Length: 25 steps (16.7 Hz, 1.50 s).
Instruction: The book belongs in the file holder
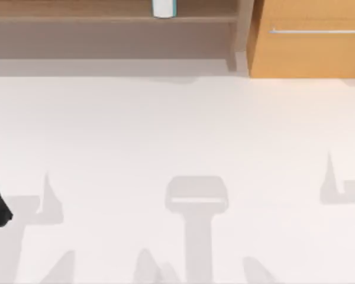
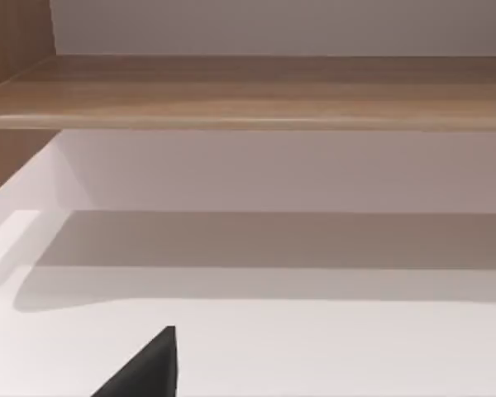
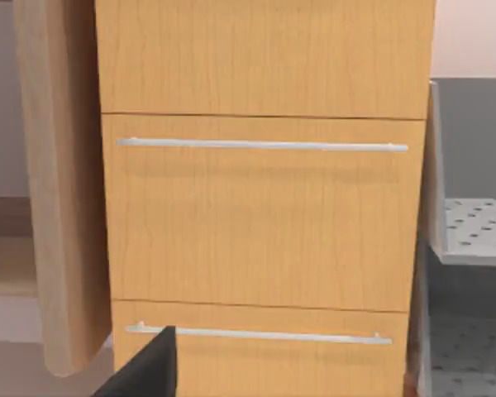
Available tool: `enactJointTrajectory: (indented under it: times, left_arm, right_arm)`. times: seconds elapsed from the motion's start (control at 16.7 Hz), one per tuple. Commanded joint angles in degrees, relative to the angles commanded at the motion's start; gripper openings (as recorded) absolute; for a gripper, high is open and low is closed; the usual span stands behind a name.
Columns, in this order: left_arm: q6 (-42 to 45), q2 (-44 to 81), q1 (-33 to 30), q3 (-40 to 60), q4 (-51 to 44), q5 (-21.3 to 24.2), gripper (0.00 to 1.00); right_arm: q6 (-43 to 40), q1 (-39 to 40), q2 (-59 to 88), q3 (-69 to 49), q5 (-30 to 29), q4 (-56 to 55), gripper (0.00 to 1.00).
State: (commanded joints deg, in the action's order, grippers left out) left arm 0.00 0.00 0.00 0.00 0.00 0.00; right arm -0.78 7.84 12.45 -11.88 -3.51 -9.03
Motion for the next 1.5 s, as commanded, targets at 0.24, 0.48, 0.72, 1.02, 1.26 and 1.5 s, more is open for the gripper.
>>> enactJointTrajectory:
  times: [0.24,0.48,0.72,1.02,1.26,1.5]
  left_arm:
    - [0.0,0.0,0.0,0.0,0.0,0.0,1.00]
    - [0.0,0.0,0.0,0.0,0.0,0.0,1.00]
    - [0.0,0.0,0.0,0.0,0.0,0.0,1.00]
    - [0.0,0.0,0.0,0.0,0.0,0.0,1.00]
    - [0.0,0.0,0.0,0.0,0.0,0.0,1.00]
    - [0.0,0.0,0.0,0.0,0.0,0.0,1.00]
  right_arm:
    - [-0.8,9.5,20.2,-17.1,-5.4,-10.2,1.00]
    - [-1.3,18.9,48.3,-37.3,-12.6,-19.1,1.00]
    - [-1.3,26.3,78.0,-57.2,-21.0,-24.3,1.00]
    - [-0.7,31.9,107.3,-77.8,-31.5,-25.5,1.00]
    - [0.0,33.8,120.2,-88.9,-37.9,-23.9,1.00]
    - [0.3,34.3,124.1,-93.1,-40.6,-22.8,1.00]
